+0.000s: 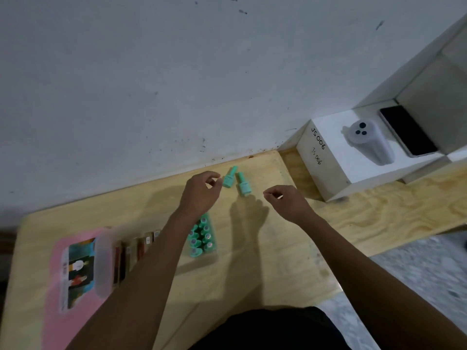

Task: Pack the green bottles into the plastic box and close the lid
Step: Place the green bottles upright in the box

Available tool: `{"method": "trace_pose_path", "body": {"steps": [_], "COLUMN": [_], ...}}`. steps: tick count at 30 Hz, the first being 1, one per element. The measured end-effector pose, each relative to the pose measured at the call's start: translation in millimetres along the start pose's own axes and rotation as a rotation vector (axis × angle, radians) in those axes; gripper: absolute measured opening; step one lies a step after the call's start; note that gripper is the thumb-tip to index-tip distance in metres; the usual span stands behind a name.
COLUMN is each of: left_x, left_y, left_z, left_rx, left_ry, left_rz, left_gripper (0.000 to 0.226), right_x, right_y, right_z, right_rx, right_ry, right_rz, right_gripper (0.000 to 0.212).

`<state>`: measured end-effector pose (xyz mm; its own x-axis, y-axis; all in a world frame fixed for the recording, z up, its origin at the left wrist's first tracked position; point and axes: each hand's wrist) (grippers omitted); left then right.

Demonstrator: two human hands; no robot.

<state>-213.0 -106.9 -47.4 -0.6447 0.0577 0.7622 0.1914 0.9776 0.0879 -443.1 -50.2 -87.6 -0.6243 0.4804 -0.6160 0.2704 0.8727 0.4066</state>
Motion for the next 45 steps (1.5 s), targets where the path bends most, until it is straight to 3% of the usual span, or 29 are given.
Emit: {"method": "trace_pose_path", "body": {"steps": [8, 14, 21, 27, 34, 36, 41, 45], "left_x": [-24, -32, -36, -41, -33, -29, -23, -18], "left_y": [-82, -98, -109, -102, -74, -64, -35, -10], "left_z": [60, 86, 84, 60, 22, 10, -21, -40], "left_rx": [-0.306, -0.259, -0.249, -0.136, -0.047, -0.033, -0.034, -0.088], "left_ry": [-0.22, -0.316, -0.111, 0.329, 0.514, 0.546, 0.64, 0.763], "left_rz": [-0.17, -0.16, -0.22, -0.436, -0.422, -0.402, -0.329, -0.284], "left_gripper": [0.043, 0.04, 0.03, 0.032, 0.026, 0.025, 0.017, 0.016], "right_x": [-17, -30, -41, -52, -64, -60, -73, -88], "right_y": [-68, -96, -98, -90, -69, -65, -28, 12], "right_z": [13, 26, 41, 51, 61, 58, 31, 15], "right_rx": [-0.16, -0.124, -0.121, -0.118, -0.163, -0.168, -0.21, -0.344], "right_ry": [0.115, 0.219, 0.267, 0.311, 0.42, 0.287, -0.484, -0.652], "right_rz": [0.038, 0.139, 0.187, 0.153, 0.054, 0.073, 0.198, 0.193], "right_gripper": [0.029, 0.028, 0.031, 0.039, 0.032, 0.029, 0.022, 0.016]}}
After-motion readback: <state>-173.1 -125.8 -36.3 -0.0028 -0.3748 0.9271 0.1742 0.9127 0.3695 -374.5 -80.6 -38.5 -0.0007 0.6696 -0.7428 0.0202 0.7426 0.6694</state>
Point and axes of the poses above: each hand's wrist, its own y-axis away from the middle knuckle, its own z-axis out of the palm, x = y × z, and after that the axes turned 8 degrees about z, right-handed
